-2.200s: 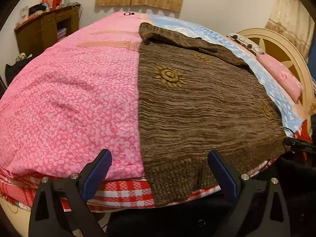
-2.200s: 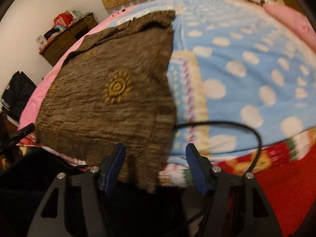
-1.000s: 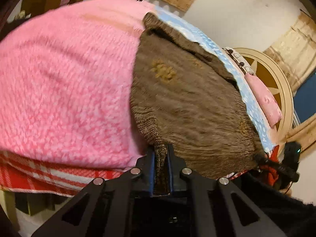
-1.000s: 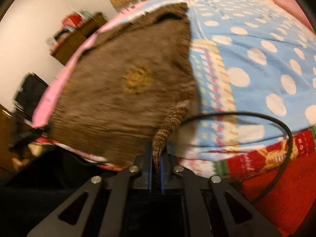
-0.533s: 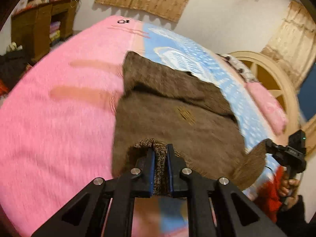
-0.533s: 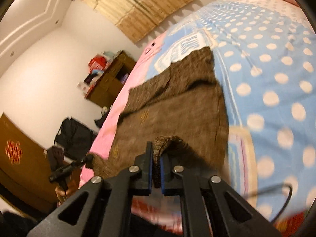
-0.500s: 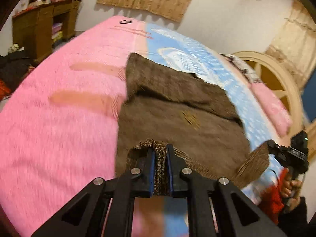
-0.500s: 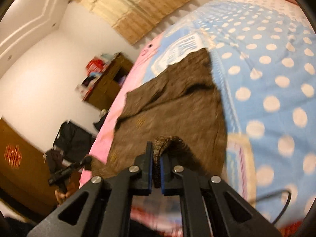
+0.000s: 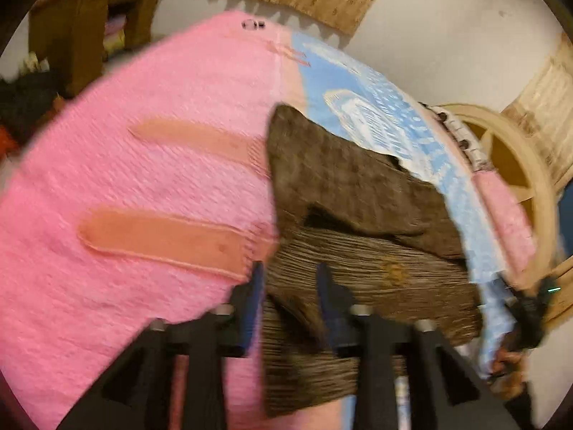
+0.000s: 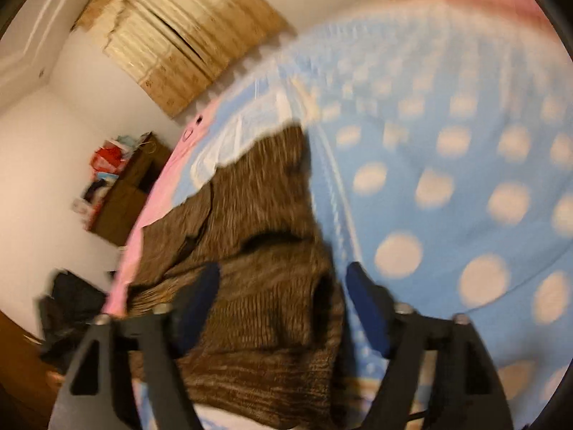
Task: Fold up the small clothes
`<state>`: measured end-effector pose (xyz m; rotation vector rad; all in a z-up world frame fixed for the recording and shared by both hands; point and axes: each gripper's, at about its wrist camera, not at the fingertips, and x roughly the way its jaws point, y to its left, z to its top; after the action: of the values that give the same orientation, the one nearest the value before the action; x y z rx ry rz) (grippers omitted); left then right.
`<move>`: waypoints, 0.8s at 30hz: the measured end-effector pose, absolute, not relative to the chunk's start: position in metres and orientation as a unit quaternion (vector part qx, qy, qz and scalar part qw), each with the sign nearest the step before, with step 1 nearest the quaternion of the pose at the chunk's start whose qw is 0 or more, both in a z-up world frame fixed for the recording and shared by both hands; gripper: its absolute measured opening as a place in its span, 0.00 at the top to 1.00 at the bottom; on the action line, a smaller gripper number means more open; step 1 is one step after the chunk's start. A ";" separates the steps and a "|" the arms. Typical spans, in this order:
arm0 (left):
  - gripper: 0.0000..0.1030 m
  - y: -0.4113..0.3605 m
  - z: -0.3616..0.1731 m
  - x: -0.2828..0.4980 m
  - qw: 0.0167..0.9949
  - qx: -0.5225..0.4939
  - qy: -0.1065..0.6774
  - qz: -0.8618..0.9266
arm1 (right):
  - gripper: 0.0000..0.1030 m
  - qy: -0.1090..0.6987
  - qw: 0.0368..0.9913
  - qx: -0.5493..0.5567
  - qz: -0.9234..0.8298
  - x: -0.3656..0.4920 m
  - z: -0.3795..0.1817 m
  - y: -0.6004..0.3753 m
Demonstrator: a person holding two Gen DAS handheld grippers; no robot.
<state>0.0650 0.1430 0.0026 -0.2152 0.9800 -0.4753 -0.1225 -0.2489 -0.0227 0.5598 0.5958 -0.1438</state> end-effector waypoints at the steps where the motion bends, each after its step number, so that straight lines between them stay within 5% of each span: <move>1: 0.47 0.149 0.006 0.062 0.861 -0.091 0.452 -0.216 | 0.24 0.276 0.930 0.232 -0.072 -0.125 -0.010 -0.234; 7: 0.47 0.174 0.007 0.051 0.892 -0.102 0.405 -0.173 | 0.24 0.309 0.942 0.074 0.112 -0.089 -0.003 -0.100; 11: 0.47 0.174 0.002 0.039 0.902 -0.059 0.399 -0.150 | 0.35 0.344 0.910 0.025 0.230 -0.053 -0.021 -0.011; 16: 0.47 0.176 0.005 0.018 0.926 0.005 0.359 -0.114 | 0.36 0.380 0.880 -0.001 0.286 -0.009 -0.049 0.060; 18: 0.47 0.176 0.006 0.017 0.928 0.025 0.354 -0.116 | 0.45 0.386 0.887 -0.025 0.253 0.000 -0.057 0.069; 20: 0.47 0.175 0.006 0.018 0.927 0.037 0.350 -0.129 | 0.81 0.387 0.890 -0.004 0.242 0.008 -0.056 0.055; 24: 0.47 0.161 0.005 0.031 0.918 0.048 0.343 -0.191 | 0.89 0.387 0.893 0.069 0.218 0.020 -0.049 0.021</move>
<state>0.0305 0.1607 0.0051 0.0977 0.7053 -0.3930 0.0200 0.0206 -0.0490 0.1440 0.8038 0.4519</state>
